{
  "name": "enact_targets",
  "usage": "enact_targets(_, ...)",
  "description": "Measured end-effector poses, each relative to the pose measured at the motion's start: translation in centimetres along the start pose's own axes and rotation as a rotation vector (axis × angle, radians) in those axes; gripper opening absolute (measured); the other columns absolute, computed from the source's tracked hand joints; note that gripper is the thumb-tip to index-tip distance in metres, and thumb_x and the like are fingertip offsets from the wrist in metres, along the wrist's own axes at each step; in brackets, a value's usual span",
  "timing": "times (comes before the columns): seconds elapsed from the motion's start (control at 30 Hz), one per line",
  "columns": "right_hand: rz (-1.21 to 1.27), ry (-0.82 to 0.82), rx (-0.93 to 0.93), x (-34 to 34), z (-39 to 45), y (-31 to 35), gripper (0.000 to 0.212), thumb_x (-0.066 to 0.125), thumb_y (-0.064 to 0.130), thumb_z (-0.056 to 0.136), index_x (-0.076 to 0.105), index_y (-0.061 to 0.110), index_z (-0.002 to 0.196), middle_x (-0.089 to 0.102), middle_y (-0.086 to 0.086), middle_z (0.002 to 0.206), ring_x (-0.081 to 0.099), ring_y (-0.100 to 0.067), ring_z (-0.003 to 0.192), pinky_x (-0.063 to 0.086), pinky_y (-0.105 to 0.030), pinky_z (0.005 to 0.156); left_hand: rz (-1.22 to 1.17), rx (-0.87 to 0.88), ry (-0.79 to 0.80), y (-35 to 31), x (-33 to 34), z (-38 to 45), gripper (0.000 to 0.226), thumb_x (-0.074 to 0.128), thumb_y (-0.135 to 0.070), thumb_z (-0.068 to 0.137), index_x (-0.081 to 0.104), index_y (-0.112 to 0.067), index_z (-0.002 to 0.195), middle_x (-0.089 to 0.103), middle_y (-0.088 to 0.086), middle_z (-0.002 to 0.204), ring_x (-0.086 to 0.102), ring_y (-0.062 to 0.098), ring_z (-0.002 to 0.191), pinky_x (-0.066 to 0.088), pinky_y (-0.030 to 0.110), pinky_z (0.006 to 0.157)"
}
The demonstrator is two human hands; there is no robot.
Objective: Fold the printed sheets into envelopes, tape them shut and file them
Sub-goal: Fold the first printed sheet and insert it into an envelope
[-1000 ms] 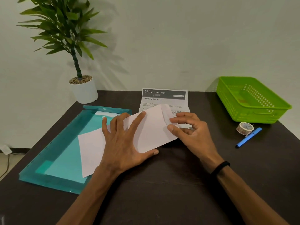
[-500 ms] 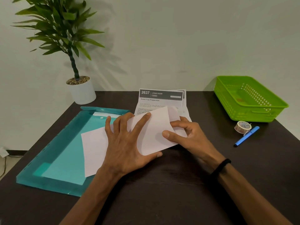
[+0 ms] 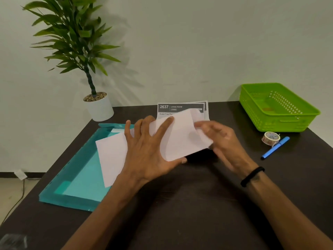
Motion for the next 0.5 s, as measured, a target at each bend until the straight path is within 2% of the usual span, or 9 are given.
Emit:
enact_targets(0.03, 0.07, -0.07, -0.018, -0.8, 0.1, 0.1, 0.051, 0.079, 0.058, 0.084, 0.075, 0.017, 0.115, 0.072, -0.003, 0.126, 0.07, -0.022, 0.114, 0.058, -0.038, 0.092, -0.046, -0.058, 0.006, 0.5, -0.5, 0.1, 0.115, 0.054, -0.098, 0.062, 0.022, -0.043, 0.157, 0.031, 0.006, 0.152, 0.032, 0.03, 0.14, 0.015, 0.065, 0.122)
enact_targets(0.07, 0.01, -0.136, -0.048, -1.7, 0.3, 0.1, 0.048, 0.078, 0.056, 0.086, 0.072, 0.019, 0.115, 0.072, -0.001, 0.123, 0.071, -0.02, 0.11, 0.059, -0.039, 0.092, -0.099, -0.134, 0.022, 1.1, -0.9, 0.2, 0.115, 0.058, -0.097, 0.06, 0.02, -0.045, 0.155, 0.03, 0.004, 0.15, 0.031, 0.028, 0.138, 0.021, 0.061, 0.121)
enact_targets(0.1, -0.164, -0.166, -0.089, -2.4, 0.5, 0.2, 0.042, 0.079, 0.054, 0.086, 0.071, 0.023, 0.114, 0.071, 0.004, 0.121, 0.069, -0.015, 0.109, 0.059, -0.035, 0.093, -0.145, -0.216, 0.048, 1.8, -1.4, 0.2, 0.115, 0.061, -0.096, 0.059, 0.018, -0.047, 0.154, 0.029, 0.002, 0.149, 0.031, 0.026, 0.137, 0.026, 0.058, 0.12)
enact_targets(0.17, -0.693, -0.087, -0.161, -2.7, 0.6, -0.5, 0.034, 0.086, 0.045, 0.082, 0.073, 0.03, 0.109, 0.065, 0.014, 0.124, 0.061, -0.006, 0.111, 0.051, -0.022, 0.096, -0.181, -0.34, 0.114, 2.7, -2.1, 0.2, 0.115, 0.062, -0.095, 0.058, 0.018, -0.049, 0.153, 0.029, 0.001, 0.149, 0.03, 0.026, 0.139, 0.03, 0.055, 0.119)
enact_targets(0.23, -0.992, 0.018, -0.223, -1.9, 0.7, -1.4, 0.023, 0.087, 0.035, 0.083, 0.078, 0.028, 0.103, 0.061, 0.011, 0.126, 0.052, -0.009, 0.115, 0.045, -0.022, 0.098, -0.181, -0.42, 0.19, 3.2, -2.3, 0.1, 0.117, 0.056, -0.097, 0.054, 0.019, -0.048, 0.154, 0.03, 0.002, 0.153, 0.03, 0.027, 0.142, 0.029, 0.055, 0.119)
enact_targets(0.37, -1.073, 0.022, -0.318, -0.9, 1.5, -2.4, 0.01, 0.082, 0.02, 0.089, 0.08, 0.02, 0.098, 0.064, 0.005, 0.119, 0.05, -0.012, 0.112, 0.051, -0.03, 0.095, -0.246, -0.495, 0.214, 3.5, -1.7, -0.1, 0.113, 0.05, -0.102, 0.054, 0.021, -0.052, 0.151, 0.035, 0.002, 0.158, 0.033, 0.029, 0.144, 0.033, 0.059, 0.117)
enact_targets(0.47, -1.094, 0.0, -0.262, -1.0, 2.5, -3.2, 0.009, 0.081, 0.026, 0.09, 0.079, 0.021, 0.099, 0.067, 0.005, 0.114, 0.049, -0.01, 0.105, 0.054, -0.035, 0.094, -0.249, -0.525, 0.229, 3.2, -1.0, -0.1, 0.115, 0.041, -0.109, 0.05, 0.023, -0.053, 0.148, 0.04, 0.002, 0.156, 0.037, 0.03, 0.142, 0.037, 0.061, 0.113)
enact_targets(0.5, -1.099, -0.001, -0.244, -0.9, 2.5, -3.3, 0.014, 0.08, 0.033, 0.091, 0.079, 0.022, 0.099, 0.067, 0.005, 0.113, 0.049, -0.009, 0.105, 0.053, -0.031, 0.093, -0.264, -0.535, 0.239, 2.9, -0.8, -0.2, 0.118, 0.038, -0.11, 0.046, 0.024, -0.053, 0.148, 0.041, 0.002, 0.156, 0.037, 0.03, 0.142, 0.038, 0.062, 0.113)
Point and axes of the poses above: each hand's wrist, its own z-axis towards the middle knuckle, its own x-axis out of the palm, y = z × x, the point moved 5 cm from there along z, towards the middle knuckle
